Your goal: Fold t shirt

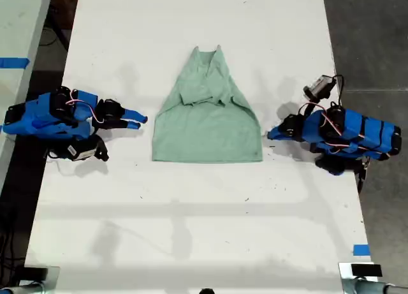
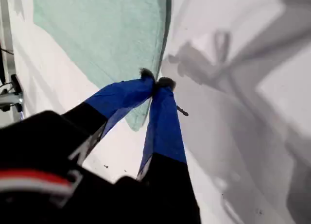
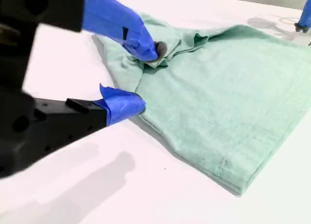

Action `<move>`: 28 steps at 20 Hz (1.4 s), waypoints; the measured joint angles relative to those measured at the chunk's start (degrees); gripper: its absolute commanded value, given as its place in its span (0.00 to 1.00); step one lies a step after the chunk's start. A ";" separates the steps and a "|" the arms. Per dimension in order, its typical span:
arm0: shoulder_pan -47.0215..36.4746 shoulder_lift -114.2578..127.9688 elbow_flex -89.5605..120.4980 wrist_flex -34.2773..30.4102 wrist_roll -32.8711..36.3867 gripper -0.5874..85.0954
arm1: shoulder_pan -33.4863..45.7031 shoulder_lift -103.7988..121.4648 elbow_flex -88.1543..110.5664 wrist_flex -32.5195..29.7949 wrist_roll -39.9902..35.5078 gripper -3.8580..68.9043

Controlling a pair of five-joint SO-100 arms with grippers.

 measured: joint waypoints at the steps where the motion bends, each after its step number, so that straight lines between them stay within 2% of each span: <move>1: 0.00 0.00 0.00 0.00 0.00 0.17 | 0.00 0.00 0.00 0.00 0.18 0.08; 3: 0.00 0.00 0.00 0.00 0.00 0.17 | -1.41 -0.09 -0.26 0.00 -1.41 0.17; 4: 0.00 0.00 0.00 0.00 0.00 0.17 | -1.67 -1.41 -1.93 0.00 -2.20 0.28; 5: 0.00 0.00 0.00 0.00 0.00 0.17 | -1.49 -5.01 -4.48 0.00 -2.90 0.31; 9: 0.00 0.00 0.00 0.00 0.00 0.17 | 1.49 -26.89 -17.58 -2.02 -6.06 0.34; 11: 0.00 0.00 0.00 0.00 0.00 0.17 | 1.67 -36.74 -18.11 -7.38 -6.77 0.34; 14: 0.00 0.00 0.00 0.00 0.00 0.17 | 2.81 -51.50 -18.19 -20.04 -8.35 0.35; 16: 0.00 0.00 0.00 0.00 0.00 0.17 | 2.81 -61.08 -21.88 -24.35 -10.55 0.36; 18: 0.00 0.00 0.00 0.00 0.00 0.17 | 2.81 -68.38 -25.66 -26.81 -12.57 0.20; 19: 0.00 0.00 0.00 0.00 0.00 0.17 | 2.81 -71.02 -27.16 -27.86 -13.54 0.05; 24: 0.00 0.00 0.00 0.00 0.00 0.17 | 2.81 -73.74 -29.62 -28.83 -15.21 0.05; 28: 0.00 0.00 0.00 0.00 0.00 0.17 | 3.69 -70.14 -39.29 -14.77 -17.84 0.05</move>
